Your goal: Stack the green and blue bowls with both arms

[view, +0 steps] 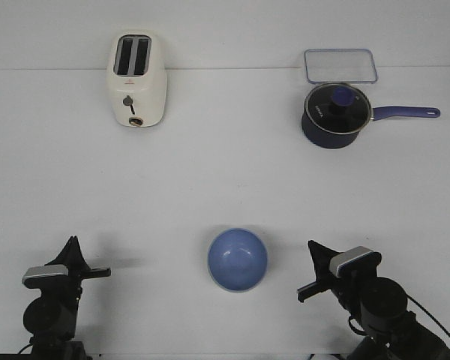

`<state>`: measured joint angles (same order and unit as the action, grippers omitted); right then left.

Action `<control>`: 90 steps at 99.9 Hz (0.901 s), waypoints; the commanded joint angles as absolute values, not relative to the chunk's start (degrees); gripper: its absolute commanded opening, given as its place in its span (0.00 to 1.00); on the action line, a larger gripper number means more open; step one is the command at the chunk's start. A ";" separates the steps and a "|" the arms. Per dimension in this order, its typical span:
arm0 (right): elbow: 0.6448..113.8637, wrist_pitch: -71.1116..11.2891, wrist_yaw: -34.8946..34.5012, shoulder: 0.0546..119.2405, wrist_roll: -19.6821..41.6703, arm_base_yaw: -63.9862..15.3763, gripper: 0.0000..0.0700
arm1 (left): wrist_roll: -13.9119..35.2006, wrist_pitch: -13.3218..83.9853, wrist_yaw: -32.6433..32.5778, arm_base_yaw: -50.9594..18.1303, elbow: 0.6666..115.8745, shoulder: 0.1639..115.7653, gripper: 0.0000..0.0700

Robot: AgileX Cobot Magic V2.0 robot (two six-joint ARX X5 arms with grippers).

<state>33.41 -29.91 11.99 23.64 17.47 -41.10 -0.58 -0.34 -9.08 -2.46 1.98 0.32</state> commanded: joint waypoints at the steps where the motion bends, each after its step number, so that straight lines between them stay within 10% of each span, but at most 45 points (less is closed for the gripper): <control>1: 33.74 -29.17 12.05 23.59 18.13 -41.56 0.01 | -0.78 -2.48 -8.80 -2.35 0.91 0.16 0.02; 90: 33.58 -29.15 17.39 22.30 11.03 -38.50 0.01 | -0.60 -1.61 -8.56 -2.15 0.80 0.16 0.02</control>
<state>33.41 -29.91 13.96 23.05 16.45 -40.56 -0.54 -0.86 -8.69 -2.20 1.96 0.25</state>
